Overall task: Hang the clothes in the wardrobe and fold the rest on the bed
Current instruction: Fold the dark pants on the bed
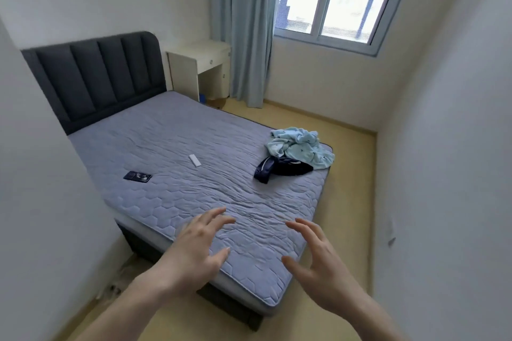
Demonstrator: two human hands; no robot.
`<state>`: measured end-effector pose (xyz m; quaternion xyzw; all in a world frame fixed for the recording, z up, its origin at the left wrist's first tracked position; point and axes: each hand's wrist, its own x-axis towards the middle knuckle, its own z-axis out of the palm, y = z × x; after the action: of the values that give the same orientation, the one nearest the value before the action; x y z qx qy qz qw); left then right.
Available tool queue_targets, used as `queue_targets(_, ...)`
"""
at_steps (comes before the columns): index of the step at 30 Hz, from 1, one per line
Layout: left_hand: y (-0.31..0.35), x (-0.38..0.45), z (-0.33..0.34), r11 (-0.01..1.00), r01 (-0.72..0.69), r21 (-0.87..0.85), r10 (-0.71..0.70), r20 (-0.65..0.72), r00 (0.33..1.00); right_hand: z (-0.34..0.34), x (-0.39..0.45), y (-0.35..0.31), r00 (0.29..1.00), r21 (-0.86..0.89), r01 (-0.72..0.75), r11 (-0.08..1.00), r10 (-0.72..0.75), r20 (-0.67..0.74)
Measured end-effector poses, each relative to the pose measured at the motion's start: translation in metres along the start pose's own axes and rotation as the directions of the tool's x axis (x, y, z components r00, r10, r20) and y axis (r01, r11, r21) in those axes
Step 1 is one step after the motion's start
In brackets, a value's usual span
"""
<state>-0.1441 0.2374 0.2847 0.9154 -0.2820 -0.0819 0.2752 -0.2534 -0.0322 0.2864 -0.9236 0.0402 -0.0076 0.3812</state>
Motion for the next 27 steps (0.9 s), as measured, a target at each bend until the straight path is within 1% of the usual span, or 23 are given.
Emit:
queue_targets(5,0.048,0.111,0.027,0.994,-0.11,0.007,0.108,0.125,0.986,-0.06,0.031,0.066,0.988,0.008,-0.117,0.993,0.117,-0.102)
queue_targets(8,0.073,0.171,0.049,0.991,-0.132,0.023,0.128,0.14,0.982,-0.093,0.061,0.109,0.978,0.036,-0.156,0.987,0.159,-0.133)
queue_targets(10,0.086,0.208,0.066,0.993,-0.115,0.014,0.112,0.143,0.983,-0.115,0.086,0.138,0.979,0.052,-0.157,0.986,0.162,-0.126)
queue_targets(16,0.116,0.304,0.112,1.0,-0.003,-0.025,0.006,0.123,0.992,-0.188,0.167,0.229,0.991,0.048,-0.131,0.99,0.133,-0.027)
queue_targets(20,0.131,0.349,0.128,0.994,0.094,-0.061,-0.09,0.073,0.993,-0.229,0.231,0.268,0.996,0.024,-0.08,0.997,0.079,0.036)
queue_targets(23,0.127,0.371,0.135,0.979,0.187,-0.086,-0.182,0.071,0.981,-0.242,0.279,0.284,0.995,0.04,-0.041,0.998,0.037,0.097)
queue_targets(27,0.099,0.405,0.138,0.938,0.326,-0.113,-0.318,0.087,0.944,-0.247,0.348,0.304,0.984,0.05,-0.011,0.999,0.002,0.178)
